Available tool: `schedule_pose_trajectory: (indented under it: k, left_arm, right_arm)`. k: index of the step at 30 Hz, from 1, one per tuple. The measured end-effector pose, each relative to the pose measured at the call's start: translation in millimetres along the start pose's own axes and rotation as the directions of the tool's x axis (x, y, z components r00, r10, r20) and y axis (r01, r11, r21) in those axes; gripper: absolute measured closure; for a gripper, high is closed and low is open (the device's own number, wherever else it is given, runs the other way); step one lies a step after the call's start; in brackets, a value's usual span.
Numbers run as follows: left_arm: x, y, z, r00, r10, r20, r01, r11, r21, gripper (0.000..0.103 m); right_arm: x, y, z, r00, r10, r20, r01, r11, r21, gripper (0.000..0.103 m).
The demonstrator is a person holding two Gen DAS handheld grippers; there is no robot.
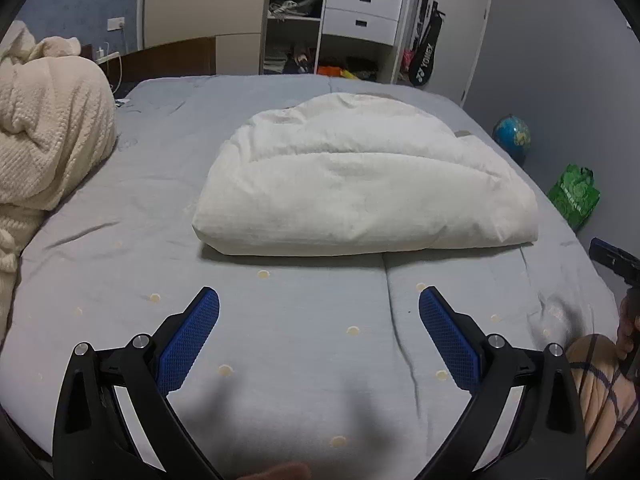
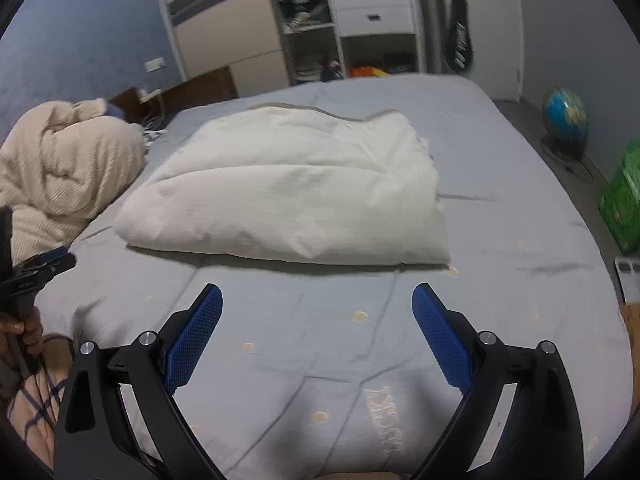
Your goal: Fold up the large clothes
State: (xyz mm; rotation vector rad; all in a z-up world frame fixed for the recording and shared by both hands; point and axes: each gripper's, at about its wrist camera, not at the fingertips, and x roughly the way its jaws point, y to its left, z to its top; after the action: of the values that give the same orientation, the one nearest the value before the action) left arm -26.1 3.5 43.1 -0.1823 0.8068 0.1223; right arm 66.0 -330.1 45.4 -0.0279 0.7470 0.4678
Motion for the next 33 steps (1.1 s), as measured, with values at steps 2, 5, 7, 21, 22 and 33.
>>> schedule_pose_trajectory:
  k: [2, 5, 7, 21, 22, 33]
  left_arm:
    - [-3.3, -3.4, -2.1, 1.0, 0.019, 0.017, -0.019, 1.0, 0.008, 0.007]
    - [-6.7, -7.1, -2.6, 0.999, 0.034, 0.04, -0.035, 0.999, 0.023, 0.007]
    - [-6.1, -7.0, -2.6, 0.998, 0.038, 0.04, -0.039, 0.999, 0.023, 0.006]
    - [-3.2, -8.8, -3.9, 0.998, 0.06, 0.03, -0.061, 0.997, 0.039, 0.006]
    - [-2.9, -10.0, -4.2, 0.998, 0.061, 0.029, -0.062, 0.997, 0.046, 0.006]
    - [-1.7, -17.9, -6.3, 0.997, 0.076, 0.025, -0.078, 0.993, 0.09, 0.006]
  right_arm:
    - [-2.6, 10.3, -3.5, 1.0, 0.0, 0.004, 0.0, 0.999, -0.036, 0.012]
    - [-0.7, 24.9, -6.9, 1.0, -0.024, -0.006, 0.024, 0.994, -0.106, 0.012]
    - [0.3, 31.9, -7.8, 0.999, -0.036, -0.006, 0.035, 0.989, -0.141, 0.012]
    - [3.7, 22.0, -8.0, 0.999, -0.039, -0.016, 0.037, 0.995, -0.095, 0.012]
    - [4.5, 21.0, -7.9, 0.999, -0.04, -0.018, 0.038, 0.995, -0.091, 0.012]
    - [8.1, 15.4, -8.5, 0.998, -0.046, -0.035, 0.044, 0.997, -0.067, 0.012]
